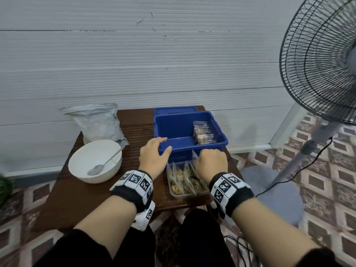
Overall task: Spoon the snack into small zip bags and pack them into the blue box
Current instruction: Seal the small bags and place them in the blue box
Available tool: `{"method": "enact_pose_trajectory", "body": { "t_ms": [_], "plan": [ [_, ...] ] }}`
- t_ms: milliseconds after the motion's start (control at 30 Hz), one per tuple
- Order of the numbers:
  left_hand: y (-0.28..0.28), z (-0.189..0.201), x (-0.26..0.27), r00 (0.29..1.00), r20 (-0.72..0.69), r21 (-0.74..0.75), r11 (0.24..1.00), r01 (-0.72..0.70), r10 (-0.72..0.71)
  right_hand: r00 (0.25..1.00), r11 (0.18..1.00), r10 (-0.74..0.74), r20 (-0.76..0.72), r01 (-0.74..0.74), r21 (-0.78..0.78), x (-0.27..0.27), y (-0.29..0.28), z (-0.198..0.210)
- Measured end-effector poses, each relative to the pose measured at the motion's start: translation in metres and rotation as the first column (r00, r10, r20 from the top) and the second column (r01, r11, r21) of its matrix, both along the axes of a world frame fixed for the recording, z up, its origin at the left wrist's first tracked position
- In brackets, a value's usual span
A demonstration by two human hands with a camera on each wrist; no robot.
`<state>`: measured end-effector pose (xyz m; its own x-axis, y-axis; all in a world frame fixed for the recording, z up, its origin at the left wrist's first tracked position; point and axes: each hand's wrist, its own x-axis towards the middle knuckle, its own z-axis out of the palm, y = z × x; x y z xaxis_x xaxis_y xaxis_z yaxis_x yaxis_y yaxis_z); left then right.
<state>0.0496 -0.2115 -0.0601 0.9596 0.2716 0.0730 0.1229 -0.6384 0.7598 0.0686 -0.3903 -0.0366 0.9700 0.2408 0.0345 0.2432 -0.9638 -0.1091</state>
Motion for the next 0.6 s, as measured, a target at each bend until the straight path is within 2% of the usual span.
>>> {"method": "enact_pose_trajectory", "body": {
  "t_ms": [167,267,400,600],
  "plan": [
    [-0.004,0.002,-0.008,0.995,0.095,-0.002,1.000,0.025,-0.024,0.994,0.986,-0.054,0.092,0.039,0.160,-0.003,-0.005,0.006],
    [-0.010,0.007,-0.010,0.985,0.141,-0.023,0.994,0.105,-0.101,0.990,0.951,-0.061,0.125,0.020,0.308,-0.004,-0.008,0.012],
    [-0.019,0.014,-0.011,0.970,0.161,-0.051,0.980,0.193,-0.182,0.994,0.852,-0.038,0.106,-0.024,0.522,-0.005,-0.008,0.012],
    [-0.028,0.024,-0.019,0.981,0.140,-0.061,0.988,0.143,-0.134,0.998,0.731,0.021,0.065,-0.060,0.679,-0.010,-0.007,0.010]
  ]
}}
